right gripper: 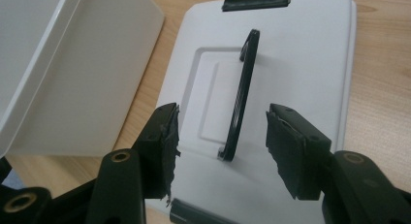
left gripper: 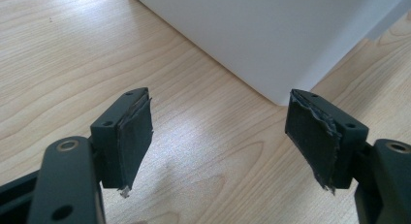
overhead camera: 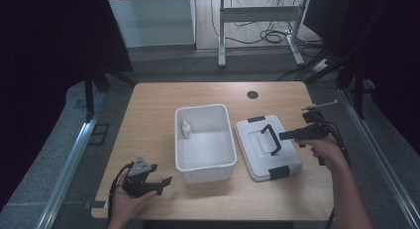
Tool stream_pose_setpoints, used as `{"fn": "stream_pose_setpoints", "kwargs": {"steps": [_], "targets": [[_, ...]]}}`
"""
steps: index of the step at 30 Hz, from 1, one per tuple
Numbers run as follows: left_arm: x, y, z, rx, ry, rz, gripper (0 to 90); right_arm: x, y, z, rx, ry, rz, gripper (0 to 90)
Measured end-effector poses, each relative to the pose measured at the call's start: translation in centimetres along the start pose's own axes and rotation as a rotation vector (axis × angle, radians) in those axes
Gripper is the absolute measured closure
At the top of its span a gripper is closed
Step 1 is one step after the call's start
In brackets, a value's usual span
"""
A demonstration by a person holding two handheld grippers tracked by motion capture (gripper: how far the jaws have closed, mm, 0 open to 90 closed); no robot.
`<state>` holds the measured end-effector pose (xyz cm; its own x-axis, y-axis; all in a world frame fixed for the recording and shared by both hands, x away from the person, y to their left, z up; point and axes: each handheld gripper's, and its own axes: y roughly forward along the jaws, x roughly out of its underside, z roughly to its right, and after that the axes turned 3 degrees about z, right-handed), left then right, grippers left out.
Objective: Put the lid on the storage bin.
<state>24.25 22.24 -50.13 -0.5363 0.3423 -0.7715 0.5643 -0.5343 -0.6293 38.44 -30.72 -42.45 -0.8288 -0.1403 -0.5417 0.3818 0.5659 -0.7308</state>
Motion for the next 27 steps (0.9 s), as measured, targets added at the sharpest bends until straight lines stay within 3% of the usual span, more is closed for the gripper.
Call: {"fn": "stream_pose_setpoints", "kwargs": {"steps": [3,15,27], "targets": [[0.0,0.0,0.0,0.0,0.001,0.001,25.5,-0.6,0.4,0.1,0.014,0.001,-0.007,47.8],[0.1,0.1,-0.1,0.002,-0.004,0.004,25.5,-2.9,3.9,0.3,0.065,0.02,-0.138,57.3],[0.2,0.2,-0.3,-0.002,-0.009,0.01,25.5,-3.7,6.2,0.9,0.092,0.029,-0.247,68.2]]}}
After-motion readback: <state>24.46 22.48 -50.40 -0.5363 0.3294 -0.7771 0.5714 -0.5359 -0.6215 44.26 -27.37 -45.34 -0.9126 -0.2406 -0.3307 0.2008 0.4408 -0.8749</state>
